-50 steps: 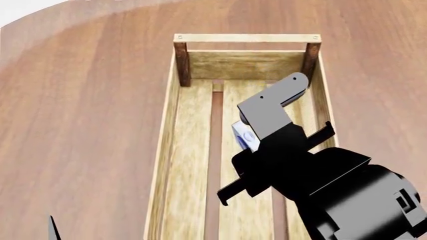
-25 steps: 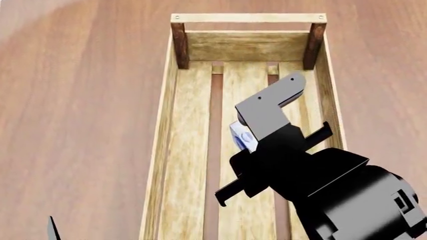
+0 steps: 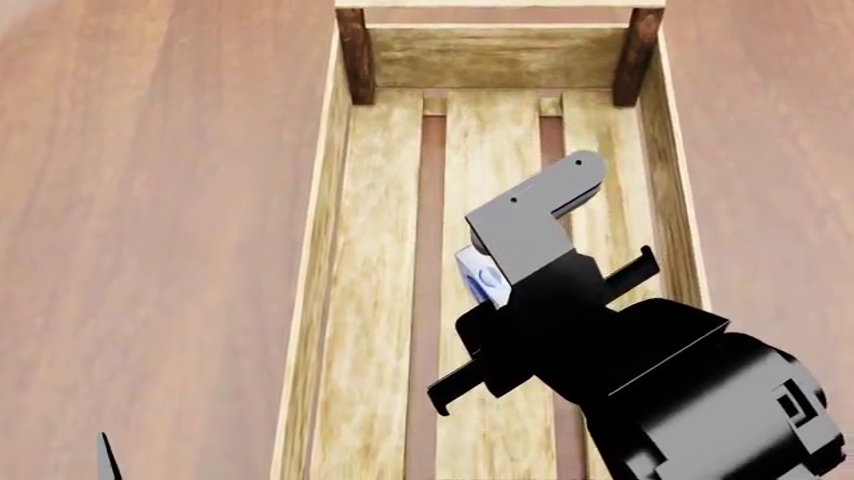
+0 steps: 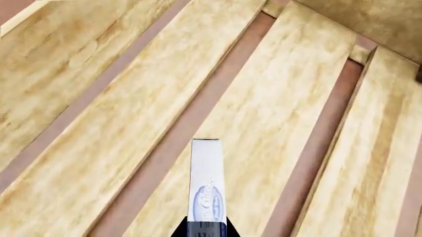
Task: Pick up the cream cheese and put it in the tray.
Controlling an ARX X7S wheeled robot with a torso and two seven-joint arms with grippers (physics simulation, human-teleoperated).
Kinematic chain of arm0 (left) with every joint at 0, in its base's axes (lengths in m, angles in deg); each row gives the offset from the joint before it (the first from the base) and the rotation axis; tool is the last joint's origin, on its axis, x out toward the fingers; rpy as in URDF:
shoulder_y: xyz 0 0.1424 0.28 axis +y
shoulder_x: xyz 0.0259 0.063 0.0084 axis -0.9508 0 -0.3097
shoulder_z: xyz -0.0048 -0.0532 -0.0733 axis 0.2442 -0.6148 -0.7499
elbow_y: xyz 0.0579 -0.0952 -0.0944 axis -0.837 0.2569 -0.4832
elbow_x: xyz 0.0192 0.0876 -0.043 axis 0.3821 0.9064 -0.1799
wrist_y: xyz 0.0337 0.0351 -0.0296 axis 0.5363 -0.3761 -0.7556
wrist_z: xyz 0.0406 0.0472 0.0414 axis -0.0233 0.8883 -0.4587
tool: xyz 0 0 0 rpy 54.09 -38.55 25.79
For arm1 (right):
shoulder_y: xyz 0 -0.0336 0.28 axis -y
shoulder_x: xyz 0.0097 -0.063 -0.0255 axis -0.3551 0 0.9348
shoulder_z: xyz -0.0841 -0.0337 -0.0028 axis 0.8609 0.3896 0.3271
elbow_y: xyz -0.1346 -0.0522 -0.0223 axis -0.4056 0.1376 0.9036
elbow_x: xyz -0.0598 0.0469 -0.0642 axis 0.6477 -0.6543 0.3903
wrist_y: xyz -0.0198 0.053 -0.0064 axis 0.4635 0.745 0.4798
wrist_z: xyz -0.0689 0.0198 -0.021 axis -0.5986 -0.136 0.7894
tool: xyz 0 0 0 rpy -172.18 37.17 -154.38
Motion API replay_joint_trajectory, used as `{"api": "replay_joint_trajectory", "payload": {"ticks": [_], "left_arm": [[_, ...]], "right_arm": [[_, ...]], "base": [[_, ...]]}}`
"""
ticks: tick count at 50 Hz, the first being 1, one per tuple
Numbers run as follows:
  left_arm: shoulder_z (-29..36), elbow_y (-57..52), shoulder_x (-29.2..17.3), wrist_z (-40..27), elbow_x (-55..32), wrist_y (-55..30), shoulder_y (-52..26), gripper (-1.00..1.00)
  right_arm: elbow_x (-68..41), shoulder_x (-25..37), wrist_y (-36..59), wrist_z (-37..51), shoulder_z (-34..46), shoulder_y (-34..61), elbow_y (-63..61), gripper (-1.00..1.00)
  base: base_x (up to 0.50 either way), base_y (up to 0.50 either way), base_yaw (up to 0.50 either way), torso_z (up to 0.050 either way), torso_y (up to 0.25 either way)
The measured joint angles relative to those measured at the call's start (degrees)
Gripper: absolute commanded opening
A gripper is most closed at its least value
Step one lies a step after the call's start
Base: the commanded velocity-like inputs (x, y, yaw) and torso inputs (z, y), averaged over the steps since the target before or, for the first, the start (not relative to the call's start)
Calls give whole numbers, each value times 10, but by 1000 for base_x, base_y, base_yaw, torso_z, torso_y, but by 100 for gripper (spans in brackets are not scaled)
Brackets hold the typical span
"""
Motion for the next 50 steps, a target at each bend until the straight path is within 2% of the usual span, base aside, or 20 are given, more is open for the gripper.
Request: {"api": "replay_joint_trajectory", "payload": {"ticks": [18,50], "left_arm": [[2,2,-1,-2,0,2,-1,100],[7,3,-6,0,-6,7,-3,100]], "right_arm": [[1,-1,-5,-1,5,-1,5,-100],[2,-1,-14,0,17,1,13,-100]], "base": [[-1,0,0,0,-78],[0,0,0,0,0]]}}
